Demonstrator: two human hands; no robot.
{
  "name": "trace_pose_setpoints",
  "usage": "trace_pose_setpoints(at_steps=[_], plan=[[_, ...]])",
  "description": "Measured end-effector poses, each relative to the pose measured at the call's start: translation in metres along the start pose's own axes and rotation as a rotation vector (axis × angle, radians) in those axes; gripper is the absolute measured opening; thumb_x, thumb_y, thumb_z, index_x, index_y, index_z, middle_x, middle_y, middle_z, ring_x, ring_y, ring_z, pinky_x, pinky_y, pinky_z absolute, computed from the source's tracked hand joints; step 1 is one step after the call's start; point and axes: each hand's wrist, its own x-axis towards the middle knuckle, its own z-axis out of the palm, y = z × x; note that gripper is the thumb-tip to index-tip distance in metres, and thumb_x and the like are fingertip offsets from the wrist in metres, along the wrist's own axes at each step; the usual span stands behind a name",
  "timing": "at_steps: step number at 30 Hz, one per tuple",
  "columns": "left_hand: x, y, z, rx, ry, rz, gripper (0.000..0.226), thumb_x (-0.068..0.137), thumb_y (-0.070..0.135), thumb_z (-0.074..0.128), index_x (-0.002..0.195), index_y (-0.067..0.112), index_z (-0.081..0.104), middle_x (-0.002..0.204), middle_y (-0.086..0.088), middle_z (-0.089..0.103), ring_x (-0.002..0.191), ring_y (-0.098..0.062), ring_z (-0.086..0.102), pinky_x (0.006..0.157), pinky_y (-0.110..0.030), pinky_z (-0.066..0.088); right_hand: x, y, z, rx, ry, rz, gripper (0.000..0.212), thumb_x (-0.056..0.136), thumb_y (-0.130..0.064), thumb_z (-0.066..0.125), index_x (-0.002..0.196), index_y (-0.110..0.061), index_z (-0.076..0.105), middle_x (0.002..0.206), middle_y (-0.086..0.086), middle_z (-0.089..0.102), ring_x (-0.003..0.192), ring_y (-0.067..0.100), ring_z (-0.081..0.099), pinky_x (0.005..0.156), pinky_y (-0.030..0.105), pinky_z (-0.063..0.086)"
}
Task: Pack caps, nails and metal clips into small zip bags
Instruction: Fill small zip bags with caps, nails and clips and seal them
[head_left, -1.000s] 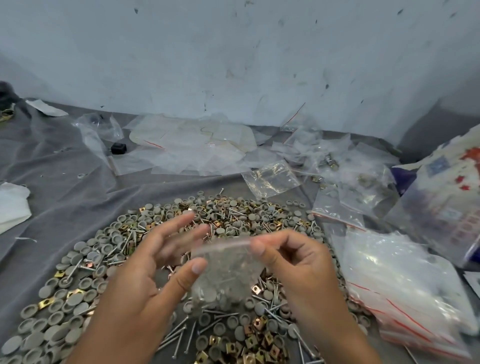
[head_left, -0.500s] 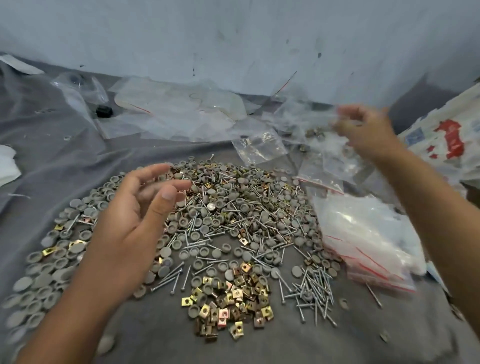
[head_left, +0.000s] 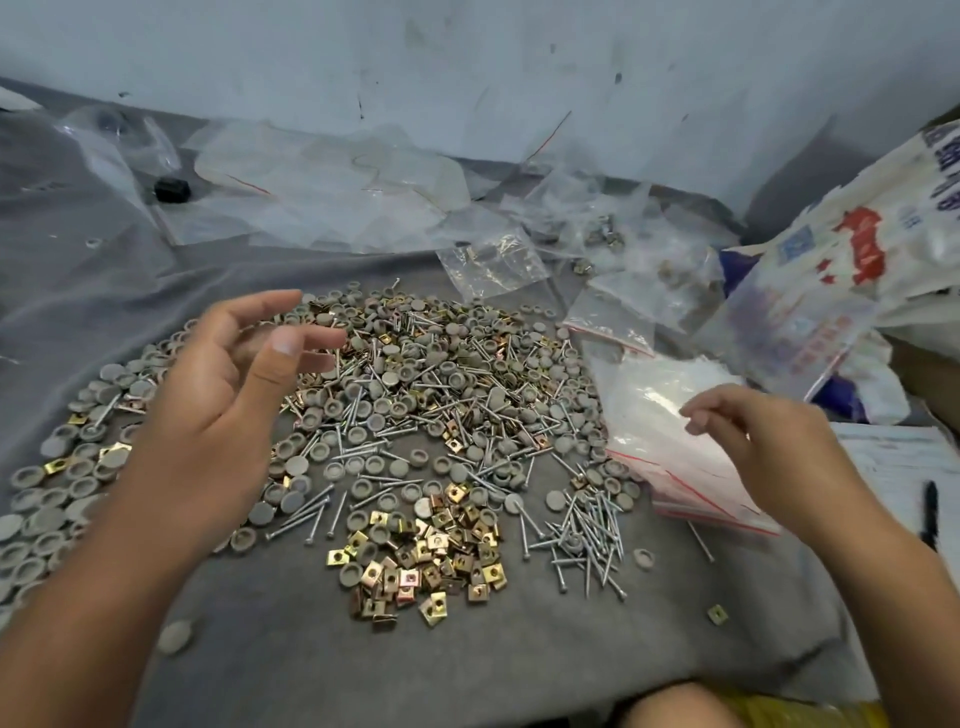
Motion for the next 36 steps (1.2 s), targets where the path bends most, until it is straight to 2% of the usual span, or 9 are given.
trace_pose_setpoints(at_steps=[5, 9, 12, 15, 18, 27, 29, 32, 36], plan=[[-0.003, 0.003, 0.005, 0.024, -0.01, 0.024, 0.038, 0.094, 0.063, 0.042, 0.126, 0.044, 0.05, 0.116, 0.018, 0.071, 0.106, -0.002, 0.067, 0.089, -0.038, 0.048, -0.01, -0.011, 0.004, -0.179, -0.239, 0.035, 0.019, 0.089, -0.047, 0.072, 0.09, -0.056, 0.056, 0.101, -0.023, 0.069, 0.09, 0.009, 0.061, 0.081, 0.036, 0.051], [-0.004, 0.004, 0.006, 0.014, -0.02, 0.024, 0.032, 0.096, 0.058, 0.045, 0.125, 0.044, 0.051, 0.116, 0.017, 0.071, 0.104, -0.002, 0.067, 0.087, -0.036, 0.048, -0.011, -0.008, 0.001, -0.021, 0.122, 0.08, 0.025, 0.097, -0.025, 0.066, 0.078, -0.041, 0.061, 0.092, -0.008, 0.075, 0.082, 0.017, 0.064, 0.075, 0.036, 0.053], [-0.005, 0.005, 0.011, 0.015, -0.04, 0.017, 0.025, 0.101, 0.047, 0.047, 0.122, 0.036, 0.057, 0.112, 0.016, 0.071, 0.101, -0.003, 0.068, 0.081, -0.033, 0.05, -0.009, -0.037, -0.015, 0.276, 0.355, 0.027, 0.013, 0.093, -0.027, 0.072, 0.089, -0.038, 0.065, 0.082, -0.018, 0.07, 0.073, -0.001, 0.066, 0.064, 0.008, 0.046], [-0.011, 0.014, 0.022, 0.035, -0.118, 0.027, 0.017, 0.098, 0.049, 0.054, 0.106, 0.037, 0.064, 0.104, 0.012, 0.072, 0.094, -0.006, 0.068, 0.074, -0.024, 0.055, -0.01, -0.099, -0.004, 0.584, 0.273, -0.133, 0.018, 0.095, -0.024, 0.07, 0.09, -0.037, 0.06, 0.084, -0.014, 0.068, 0.077, -0.002, 0.068, 0.061, 0.01, 0.052], [-0.017, 0.02, 0.034, 0.05, -0.167, 0.014, 0.03, 0.085, 0.064, 0.058, 0.103, 0.04, 0.061, 0.102, 0.01, 0.072, 0.092, -0.011, 0.07, 0.074, -0.029, 0.057, -0.02, -0.164, 0.03, 0.535, 0.157, -0.408, 0.01, 0.096, -0.014, 0.069, 0.094, -0.024, 0.067, 0.097, -0.013, 0.064, 0.08, -0.002, 0.064, 0.065, 0.005, 0.047], [-0.014, 0.011, 0.026, 0.357, 0.175, 0.149, 0.013, 0.095, 0.029, 0.068, 0.096, 0.035, 0.057, 0.077, 0.01, 0.071, 0.067, -0.008, 0.068, 0.05, -0.018, 0.047, -0.034, -0.184, 0.077, 0.692, 0.261, -0.438, 0.022, 0.09, -0.01, 0.075, 0.111, -0.016, 0.074, 0.103, -0.009, 0.065, 0.083, -0.001, 0.063, 0.071, 0.005, 0.046], [-0.009, 0.008, 0.019, 0.348, 0.28, 0.122, 0.028, 0.096, 0.02, 0.069, 0.091, 0.037, 0.046, 0.078, 0.009, 0.07, 0.068, 0.002, 0.067, 0.051, -0.012, 0.046, -0.031, -0.174, 0.077, 0.73, 0.171, -0.401, 0.016, 0.094, -0.018, 0.072, 0.109, -0.021, 0.074, 0.102, -0.013, 0.067, 0.085, -0.001, 0.065, 0.07, 0.007, 0.047], [-0.002, 0.005, 0.006, 0.51, 0.373, 0.183, 0.024, 0.095, 0.007, 0.061, 0.084, 0.025, 0.051, 0.088, 0.022, 0.066, 0.079, 0.015, 0.063, 0.064, -0.005, 0.045, -0.026, -0.158, 0.078, 0.513, -0.274, -0.382, 0.013, 0.087, -0.048, 0.067, 0.099, -0.042, 0.066, 0.096, -0.024, 0.063, 0.089, -0.008, 0.061, 0.072, 0.013, 0.048], [-0.002, -0.001, 0.002, 0.734, 0.312, 0.347, 0.022, 0.096, 0.007, 0.056, 0.097, 0.018, 0.075, 0.102, 0.005, 0.07, 0.091, -0.005, 0.063, 0.084, -0.014, 0.045, -0.025, -0.151, 0.092, 0.09, -0.601, -0.494, 0.036, 0.078, -0.061, 0.074, 0.109, -0.046, 0.062, 0.111, -0.027, 0.054, 0.107, -0.004, 0.046, 0.092, 0.027, 0.043]])
